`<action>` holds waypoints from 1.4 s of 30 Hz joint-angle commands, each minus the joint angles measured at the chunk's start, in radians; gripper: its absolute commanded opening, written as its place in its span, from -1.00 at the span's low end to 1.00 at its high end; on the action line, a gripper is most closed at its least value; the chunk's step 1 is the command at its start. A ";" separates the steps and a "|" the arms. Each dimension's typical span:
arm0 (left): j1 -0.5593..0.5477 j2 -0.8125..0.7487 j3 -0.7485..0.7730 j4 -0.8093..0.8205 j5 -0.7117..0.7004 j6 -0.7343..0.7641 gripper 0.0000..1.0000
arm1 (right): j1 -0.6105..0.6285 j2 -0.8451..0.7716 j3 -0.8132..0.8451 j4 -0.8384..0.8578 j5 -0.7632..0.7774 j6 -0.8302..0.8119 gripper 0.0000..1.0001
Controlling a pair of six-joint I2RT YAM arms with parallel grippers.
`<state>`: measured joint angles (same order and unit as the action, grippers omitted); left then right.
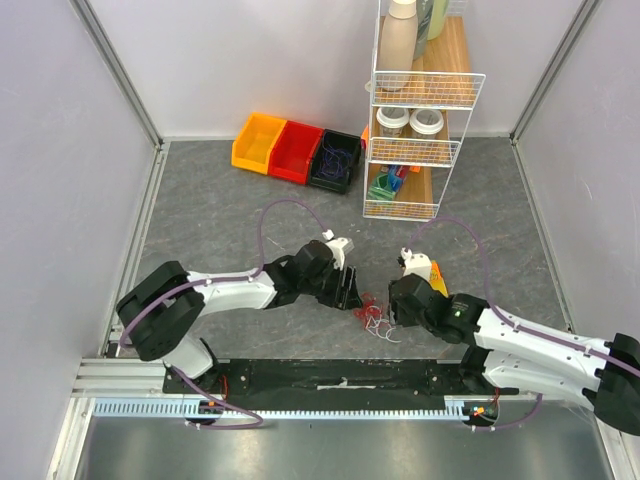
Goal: Untangle the cables
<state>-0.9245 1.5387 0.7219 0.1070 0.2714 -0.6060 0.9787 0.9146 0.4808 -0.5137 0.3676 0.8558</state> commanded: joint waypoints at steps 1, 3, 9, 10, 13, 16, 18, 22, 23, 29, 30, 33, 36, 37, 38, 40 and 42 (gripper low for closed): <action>-0.007 0.046 0.062 0.045 -0.017 -0.015 0.23 | -0.003 -0.022 0.012 -0.038 0.043 0.014 0.05; -0.007 0.066 0.074 0.048 -0.006 -0.020 0.23 | -0.002 -0.029 -0.002 -0.037 0.056 0.015 0.06; -0.007 0.116 0.111 0.037 0.025 -0.028 0.25 | -0.003 0.009 -0.018 0.043 0.066 0.011 -0.05; -0.007 0.121 0.113 0.037 0.028 -0.029 0.25 | -0.002 0.024 -0.019 0.059 0.065 0.006 -0.09; -0.007 0.127 0.105 0.048 0.038 -0.043 0.17 | -0.003 0.081 -0.024 0.102 0.077 -0.003 -0.11; -0.007 0.133 0.106 0.048 0.048 -0.046 -0.09 | -0.003 0.130 -0.013 0.118 0.099 -0.023 -0.28; -0.005 0.123 0.100 0.046 0.042 -0.046 -0.25 | -0.003 0.144 0.001 0.119 0.105 -0.046 -0.52; -0.007 0.068 0.073 0.048 0.008 -0.028 -0.56 | -0.003 0.110 0.031 0.115 0.106 -0.087 -0.94; -0.007 0.043 0.068 0.028 -0.017 -0.012 -0.63 | -0.003 0.093 0.042 0.106 0.105 -0.093 -1.00; -0.005 -0.191 0.054 -0.193 -0.295 0.119 -0.96 | -0.002 -0.009 0.142 0.006 0.123 -0.161 -1.00; -0.005 -0.248 0.053 -0.240 -0.340 0.136 -0.96 | -0.003 -0.025 0.162 -0.006 0.132 -0.172 -1.00; -0.004 -0.389 0.042 -0.323 -0.467 0.173 -0.96 | -0.003 -0.048 0.203 -0.035 0.163 -0.204 -1.00; -0.004 -0.518 0.034 -0.397 -0.559 0.193 -0.96 | -0.002 -0.046 0.225 -0.063 0.223 -0.196 -1.00; -0.001 -0.561 0.031 -0.418 -0.590 0.193 -0.96 | -0.003 -0.036 0.237 -0.097 0.259 -0.173 -1.00; 0.000 -0.593 0.028 -0.443 -0.619 0.192 -0.96 | -0.003 -0.027 0.249 -0.130 0.293 -0.147 -1.00; 0.004 -0.662 0.022 -0.484 -0.667 0.183 -0.97 | -0.003 -0.026 0.260 -0.158 0.326 -0.123 -1.00; 0.004 -0.721 0.016 -0.519 -0.710 0.170 -0.96 | -0.003 -0.043 0.260 -0.152 0.312 -0.121 -1.00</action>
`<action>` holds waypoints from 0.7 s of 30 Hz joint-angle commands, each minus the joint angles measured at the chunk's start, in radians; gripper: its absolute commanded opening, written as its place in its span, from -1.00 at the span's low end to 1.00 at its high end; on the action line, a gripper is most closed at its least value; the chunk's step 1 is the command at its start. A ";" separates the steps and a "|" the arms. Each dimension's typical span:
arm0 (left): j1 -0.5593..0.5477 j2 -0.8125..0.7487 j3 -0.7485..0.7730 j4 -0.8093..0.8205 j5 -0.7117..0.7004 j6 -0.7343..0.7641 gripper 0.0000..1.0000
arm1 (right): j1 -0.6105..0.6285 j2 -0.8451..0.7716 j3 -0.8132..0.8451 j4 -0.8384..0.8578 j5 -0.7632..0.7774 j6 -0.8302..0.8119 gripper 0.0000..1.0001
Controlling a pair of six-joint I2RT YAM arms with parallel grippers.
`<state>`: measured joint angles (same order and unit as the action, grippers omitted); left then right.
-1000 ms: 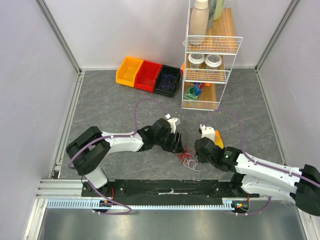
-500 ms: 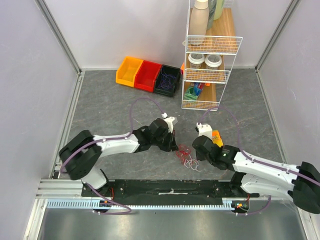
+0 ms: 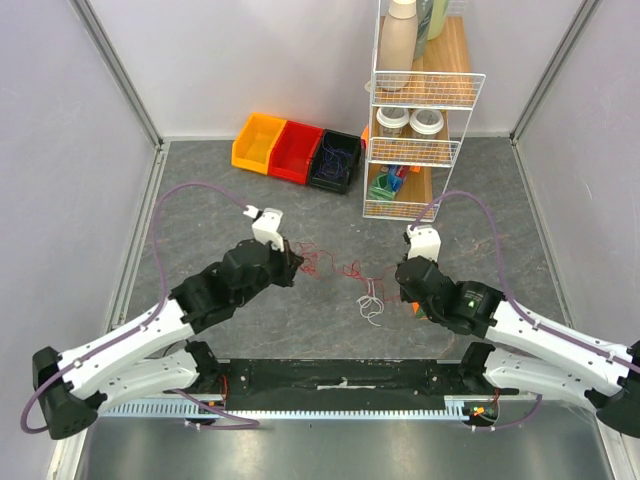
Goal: Untangle the cables
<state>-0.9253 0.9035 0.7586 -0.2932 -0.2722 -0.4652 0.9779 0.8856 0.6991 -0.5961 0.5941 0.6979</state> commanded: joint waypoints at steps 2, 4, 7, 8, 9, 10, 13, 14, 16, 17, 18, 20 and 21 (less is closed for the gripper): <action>0.005 -0.124 -0.027 -0.162 -0.228 0.008 -0.96 | -0.002 -0.039 0.043 -0.050 0.063 0.012 -1.00; 0.005 -0.153 -0.030 -0.217 -0.310 -0.035 -0.97 | -0.002 -0.065 0.053 -0.050 0.062 -0.008 -1.00; 0.006 -0.208 -0.021 -0.357 -0.465 -0.159 -0.97 | -0.002 -0.103 0.074 -0.068 0.078 -0.041 -1.00; 0.008 -0.234 -0.019 -0.388 -0.504 -0.189 -0.97 | -0.002 -0.114 0.082 -0.068 0.079 -0.055 -1.00; 0.006 -0.265 -0.019 -0.406 -0.527 -0.210 -0.97 | -0.001 -0.126 0.092 -0.071 0.078 -0.070 -1.00; 0.006 -0.306 -0.021 -0.420 -0.553 -0.223 -0.97 | -0.002 -0.132 0.100 -0.071 0.076 -0.086 -1.00; 0.006 -0.440 -0.015 -0.446 -0.633 -0.236 -0.97 | -0.002 -0.145 0.117 -0.074 0.095 -0.103 -1.00; 0.006 -0.481 -0.004 -0.449 -0.654 -0.227 -0.97 | -0.002 -0.146 0.119 -0.074 0.098 -0.101 -1.00; 0.006 -0.563 0.018 -0.448 -0.689 -0.198 -0.97 | -0.001 -0.140 0.119 -0.074 0.105 -0.094 -1.00; 0.005 -0.599 0.025 -0.445 -0.699 -0.185 -0.96 | -0.002 -0.136 0.117 -0.071 0.105 -0.086 -1.00; 0.003 -0.627 0.033 -0.434 -0.703 -0.162 -0.96 | -0.002 -0.128 0.114 -0.065 0.095 -0.084 -1.00; 0.005 -0.656 0.059 -0.435 -0.714 -0.116 -0.97 | -0.002 -0.116 0.112 -0.048 0.079 -0.084 -1.00; 0.005 -0.661 0.079 -0.458 -0.737 -0.112 -0.96 | -0.002 -0.114 0.112 -0.044 0.078 -0.084 -1.00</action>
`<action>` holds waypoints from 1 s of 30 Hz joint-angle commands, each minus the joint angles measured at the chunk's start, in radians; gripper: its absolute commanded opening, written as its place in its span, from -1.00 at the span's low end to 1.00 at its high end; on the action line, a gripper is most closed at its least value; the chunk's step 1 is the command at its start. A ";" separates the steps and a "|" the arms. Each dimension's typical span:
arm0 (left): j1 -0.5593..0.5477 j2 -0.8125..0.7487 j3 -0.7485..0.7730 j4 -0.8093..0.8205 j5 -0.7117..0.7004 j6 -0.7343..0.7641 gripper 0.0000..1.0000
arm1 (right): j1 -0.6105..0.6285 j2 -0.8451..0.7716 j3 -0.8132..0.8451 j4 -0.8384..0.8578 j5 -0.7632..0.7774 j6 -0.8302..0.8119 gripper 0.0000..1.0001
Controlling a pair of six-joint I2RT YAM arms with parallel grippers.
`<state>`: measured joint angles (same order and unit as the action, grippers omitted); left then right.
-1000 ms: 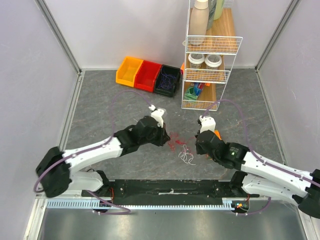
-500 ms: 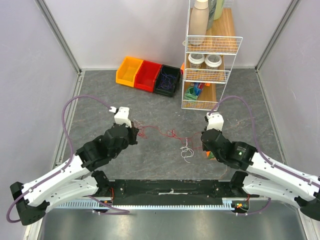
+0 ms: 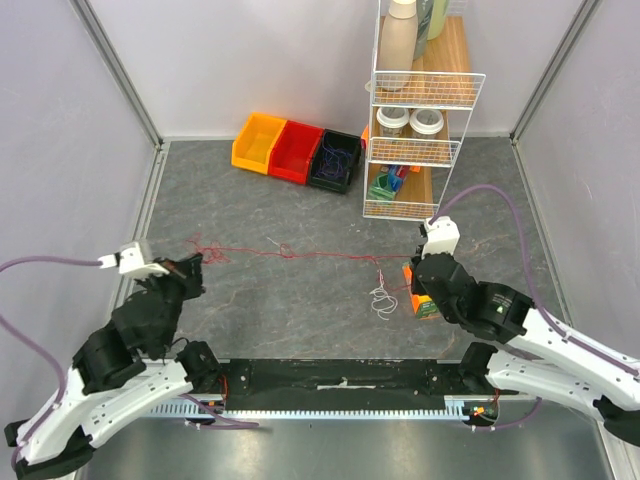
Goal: Untangle the cables
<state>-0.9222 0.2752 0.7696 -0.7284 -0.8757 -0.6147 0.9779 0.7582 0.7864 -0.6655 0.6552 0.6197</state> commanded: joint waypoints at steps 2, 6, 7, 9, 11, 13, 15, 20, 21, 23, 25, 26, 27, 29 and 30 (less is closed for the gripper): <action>0.002 -0.039 0.111 -0.057 -0.172 0.068 -0.96 | -0.002 0.020 0.031 0.023 0.027 -0.012 -1.00; 0.003 -0.053 0.203 -0.072 -0.203 0.150 -0.96 | -0.002 0.007 0.040 0.014 0.041 -0.021 -1.00; 0.002 -0.059 0.224 -0.072 -0.209 0.170 -0.97 | -0.002 0.003 0.042 0.014 0.043 -0.021 -1.00; 0.002 -0.071 0.250 -0.071 -0.216 0.200 -0.97 | -0.002 -0.003 0.040 0.020 0.038 -0.021 -1.00; 0.002 -0.082 0.261 -0.071 -0.224 0.223 -0.97 | -0.001 0.003 0.033 0.030 0.023 -0.024 -1.00; 0.003 -0.090 0.267 -0.071 -0.235 0.239 -0.96 | -0.002 0.003 0.019 0.056 -0.030 -0.063 -0.91; 0.003 -0.094 0.269 -0.071 -0.224 0.231 -0.96 | -0.001 -0.002 0.005 0.104 -0.110 -0.113 -0.81; 0.002 -0.029 0.203 -0.071 -0.097 0.146 -0.96 | -0.002 0.001 -0.052 0.280 -0.334 -0.175 -1.00; 0.000 0.001 0.174 -0.066 -0.065 0.127 -0.96 | -0.002 0.012 -0.052 0.315 -0.382 -0.176 -1.00; 0.000 0.094 0.122 -0.066 0.007 0.090 -0.97 | -0.001 0.032 -0.050 0.400 -0.524 -0.186 -1.00; 0.000 0.189 0.076 -0.078 0.055 0.053 -0.97 | -0.002 0.059 -0.032 0.446 -0.651 -0.205 -1.00; 0.002 0.232 0.050 -0.092 0.063 0.029 -0.97 | -0.002 0.075 -0.021 0.457 -0.692 -0.216 -1.00; 0.000 0.277 0.034 -0.112 0.069 -0.006 -0.96 | -0.002 0.085 -0.013 0.460 -0.722 -0.230 -1.00; 0.002 0.340 0.013 -0.137 0.081 -0.068 -0.97 | -0.002 0.099 -0.006 0.446 -0.701 -0.247 -0.86; 0.002 0.354 0.010 -0.137 0.098 -0.080 -0.97 | -0.001 0.104 -0.004 0.432 -0.668 -0.248 -0.81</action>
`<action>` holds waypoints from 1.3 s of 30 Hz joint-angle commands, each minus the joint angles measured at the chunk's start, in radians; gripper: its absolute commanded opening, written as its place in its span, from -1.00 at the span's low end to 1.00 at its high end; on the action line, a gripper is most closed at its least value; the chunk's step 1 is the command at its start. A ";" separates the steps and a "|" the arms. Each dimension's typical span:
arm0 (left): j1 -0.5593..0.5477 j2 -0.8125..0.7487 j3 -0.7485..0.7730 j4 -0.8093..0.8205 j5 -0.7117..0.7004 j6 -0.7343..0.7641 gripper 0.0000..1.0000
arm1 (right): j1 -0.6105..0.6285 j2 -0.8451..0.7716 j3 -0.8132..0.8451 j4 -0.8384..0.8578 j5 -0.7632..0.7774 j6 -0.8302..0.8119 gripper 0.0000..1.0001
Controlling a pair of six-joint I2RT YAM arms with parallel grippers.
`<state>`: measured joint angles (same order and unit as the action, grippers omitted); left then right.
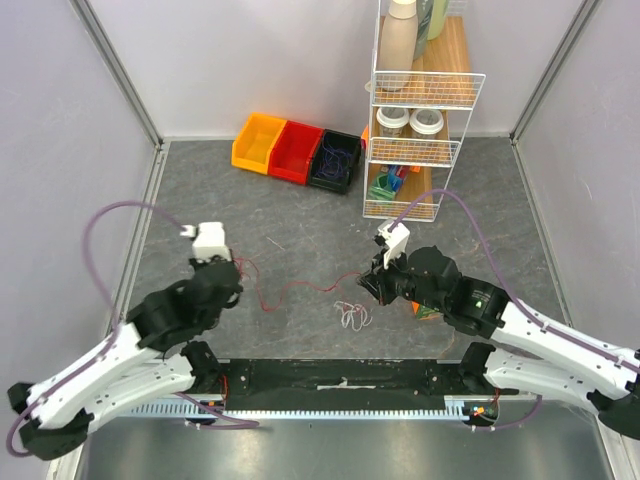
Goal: Untangle the cables
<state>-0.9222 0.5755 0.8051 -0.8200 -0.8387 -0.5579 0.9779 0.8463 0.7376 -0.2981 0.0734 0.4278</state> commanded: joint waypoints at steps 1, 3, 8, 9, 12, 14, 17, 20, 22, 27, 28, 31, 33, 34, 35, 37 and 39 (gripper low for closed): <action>0.000 0.061 -0.027 -0.045 0.070 -0.149 -0.97 | -0.002 0.026 0.051 0.044 -0.057 -0.058 -0.79; 0.002 0.061 -0.035 -0.027 0.079 -0.166 -0.97 | -0.002 0.049 0.057 0.037 -0.053 -0.054 -0.78; 0.002 0.072 -0.047 0.030 0.134 -0.149 -0.96 | -0.001 0.131 0.082 0.074 -0.132 -0.020 -0.89; 0.002 0.078 -0.047 0.028 0.139 -0.149 -0.97 | -0.001 0.138 0.085 0.076 -0.126 -0.015 -0.92; 0.003 0.090 -0.049 0.030 0.156 -0.152 -0.96 | -0.001 0.151 0.103 0.074 -0.106 -0.009 -0.93; 0.002 0.089 -0.060 0.033 0.165 -0.158 -0.96 | -0.002 0.157 0.121 0.082 -0.112 -0.003 -0.90; 0.002 0.080 -0.087 0.059 0.184 -0.163 -0.97 | -0.001 0.189 0.150 0.122 -0.147 0.029 -0.85; 0.002 0.081 -0.107 0.081 0.208 -0.180 -0.96 | -0.001 0.275 0.207 0.146 -0.182 0.080 -0.67; 0.002 0.090 -0.115 0.088 0.230 -0.194 -0.96 | -0.002 0.367 0.271 0.120 -0.224 0.095 -0.17; 0.005 0.084 -0.115 0.090 0.250 -0.200 -0.43 | 0.001 0.424 0.295 0.028 -0.196 0.066 0.19; 0.003 0.078 -0.113 0.087 0.250 -0.200 -0.31 | 0.001 0.409 0.277 0.018 -0.170 0.066 0.23; 0.003 0.041 -0.110 0.088 0.256 -0.200 0.04 | 0.002 0.347 0.183 -0.022 -0.091 0.084 0.26; 0.003 0.017 -0.113 0.111 0.271 -0.182 0.17 | 0.001 0.326 0.123 -0.062 -0.028 0.109 0.26; 0.002 0.009 -0.116 0.128 0.283 -0.172 0.21 | 0.001 0.318 0.091 -0.078 -0.009 0.123 0.25; 0.005 0.003 -0.121 0.146 0.297 -0.163 0.24 | 0.002 0.310 0.054 -0.081 0.002 0.132 0.25; 0.003 0.000 -0.138 0.206 0.354 -0.133 0.28 | 0.004 0.298 -0.007 -0.066 0.028 0.169 0.25; 0.003 0.015 -0.168 0.306 0.444 -0.090 0.31 | 0.004 0.303 -0.041 -0.055 0.092 0.231 0.24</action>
<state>-0.9218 0.5755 0.6796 -0.7033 -0.5335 -0.7155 0.9791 1.1599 0.7597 -0.3351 0.0406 0.5560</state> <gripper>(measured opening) 0.640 0.626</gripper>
